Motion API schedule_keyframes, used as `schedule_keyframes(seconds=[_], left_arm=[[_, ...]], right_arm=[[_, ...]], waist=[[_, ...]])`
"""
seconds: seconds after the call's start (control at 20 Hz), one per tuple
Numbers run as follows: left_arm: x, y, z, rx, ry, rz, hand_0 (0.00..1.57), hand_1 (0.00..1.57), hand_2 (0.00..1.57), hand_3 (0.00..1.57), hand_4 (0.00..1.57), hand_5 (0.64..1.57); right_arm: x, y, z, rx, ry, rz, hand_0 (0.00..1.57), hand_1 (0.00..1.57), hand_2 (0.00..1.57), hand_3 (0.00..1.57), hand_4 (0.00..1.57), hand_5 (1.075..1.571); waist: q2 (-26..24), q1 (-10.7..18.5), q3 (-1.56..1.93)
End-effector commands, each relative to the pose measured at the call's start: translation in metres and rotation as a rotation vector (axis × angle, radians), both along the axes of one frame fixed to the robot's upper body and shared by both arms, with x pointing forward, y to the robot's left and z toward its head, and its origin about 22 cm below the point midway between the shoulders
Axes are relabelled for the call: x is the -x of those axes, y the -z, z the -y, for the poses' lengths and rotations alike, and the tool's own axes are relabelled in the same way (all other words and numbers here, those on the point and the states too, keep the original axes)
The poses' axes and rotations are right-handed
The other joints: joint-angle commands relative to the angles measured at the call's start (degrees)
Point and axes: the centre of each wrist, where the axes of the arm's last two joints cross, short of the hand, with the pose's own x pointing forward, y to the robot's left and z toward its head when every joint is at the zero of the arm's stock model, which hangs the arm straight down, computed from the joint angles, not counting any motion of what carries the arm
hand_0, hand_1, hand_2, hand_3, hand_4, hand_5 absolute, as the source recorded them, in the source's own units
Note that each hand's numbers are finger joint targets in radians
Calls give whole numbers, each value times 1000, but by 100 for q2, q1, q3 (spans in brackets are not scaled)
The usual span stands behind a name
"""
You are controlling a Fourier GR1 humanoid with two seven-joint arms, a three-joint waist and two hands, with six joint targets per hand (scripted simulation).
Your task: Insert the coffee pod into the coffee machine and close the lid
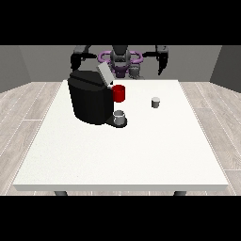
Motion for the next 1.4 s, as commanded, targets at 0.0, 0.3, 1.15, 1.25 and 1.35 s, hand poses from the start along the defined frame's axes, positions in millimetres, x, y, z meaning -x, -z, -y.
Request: schedule_keyframes(seconds=[0.0, 0.3, 1.15, 1.25, 1.35], left_arm=[[-17, -8, -21, -92, 1, 3, 0, 0, 0, 0, 547, 1571], [-38, -15, -61, -314, -46, -42, 0, 0, 0, 0, 0, 1571], [-91, -22, -108, -682, -131, -84, 0, 0, 0, 0, 0, 1571], [-98, -41, -133, -690, -140, -103, 0, 0, 0, 0, 0, 1571], [-97, -28, -129, -718, -106, -140, 0, 0, 0, 0, 0, 1571]], right_arm=[[7, 9, -5, -49, -23, 55, 0, 0, 0, 0, 342, 1571], [-7, -15, -22, 17, -81, 128, 0, 0, 0, 0, 346, 1571], [-30, -28, -42, 49, -88, 206, 0, 0, 0, 0, 514, 1571], [-44, -58, -34, 48, -95, 258, 0, 0, 0, 0, 448, 1571], [-44, -56, -20, 47, -84, 236, 0, 0, 0, 0, 511, 1571]], waist=[[131, -226, 0], [560, -542, -3], [1841, -958, -3], [2137, -1068, -6], [1956, -1012, -4]])
